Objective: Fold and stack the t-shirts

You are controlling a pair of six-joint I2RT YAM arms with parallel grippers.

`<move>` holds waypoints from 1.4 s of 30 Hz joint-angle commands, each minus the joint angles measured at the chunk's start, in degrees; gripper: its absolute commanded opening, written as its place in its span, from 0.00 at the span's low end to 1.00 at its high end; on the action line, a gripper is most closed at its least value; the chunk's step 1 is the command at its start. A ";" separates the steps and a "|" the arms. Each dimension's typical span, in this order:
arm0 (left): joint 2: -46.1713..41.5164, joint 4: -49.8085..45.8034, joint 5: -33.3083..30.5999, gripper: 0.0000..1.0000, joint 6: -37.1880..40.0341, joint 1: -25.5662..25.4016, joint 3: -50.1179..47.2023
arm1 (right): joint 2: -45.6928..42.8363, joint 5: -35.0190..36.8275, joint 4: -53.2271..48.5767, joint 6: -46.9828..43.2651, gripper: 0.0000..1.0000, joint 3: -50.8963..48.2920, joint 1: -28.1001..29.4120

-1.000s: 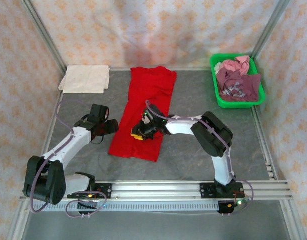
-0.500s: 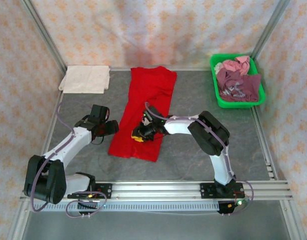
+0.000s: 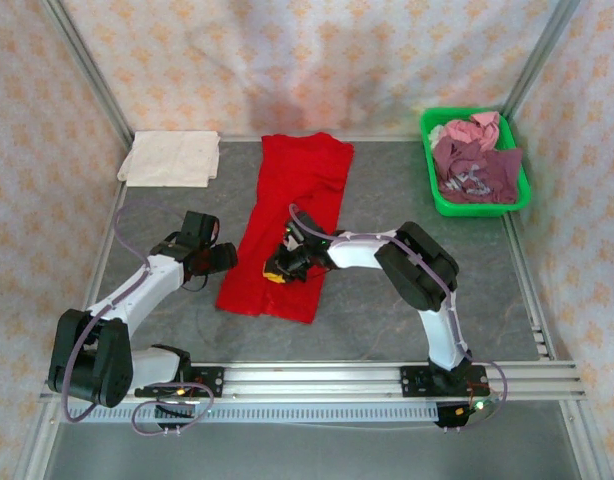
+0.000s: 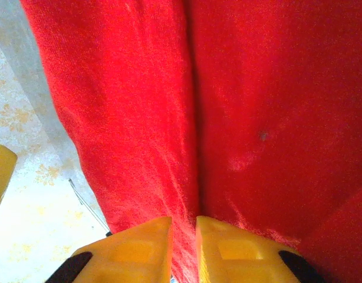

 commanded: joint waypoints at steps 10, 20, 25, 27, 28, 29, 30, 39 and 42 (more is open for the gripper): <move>1.76 1.78 -0.77 0.59 -0.28 0.64 -1.18 | 3.56 -0.03 -1.20 -1.18 0.16 4.05 0.85; 1.17 2.05 -1.48 0.59 -0.71 0.64 -1.77 | -0.16 0.98 -3.75 -1.80 0.03 4.58 0.86; 1.15 1.99 -1.65 0.59 -0.99 0.64 -1.99 | -2.69 0.58 -5.10 -0.89 0.00 4.37 0.87; 1.25 2.15 -1.65 0.59 -0.99 0.65 -2.12 | -3.44 0.76 -5.87 -0.80 0.00 4.06 0.87; 1.31 2.31 -1.63 0.59 -0.99 0.64 -2.20 | -3.66 0.88 -6.28 -1.06 0.00 4.05 0.87; 1.45 2.50 -1.65 0.59 -1.07 0.64 -2.26 | -3.80 0.91 -6.56 -1.18 0.00 3.94 0.87; 1.75 2.65 -1.65 0.59 -1.12 0.64 -2.22 | -3.94 0.97 -6.66 -1.18 0.00 3.80 0.87; 1.39 2.26 -2.22 0.59 -1.08 0.64 -1.43 | -4.86 1.64 -10.06 -2.39 0.00 1.51 1.91; 1.64 2.23 -2.18 0.59 -1.12 0.64 -1.25 | -5.11 1.73 -10.32 -2.10 0.00 1.58 1.57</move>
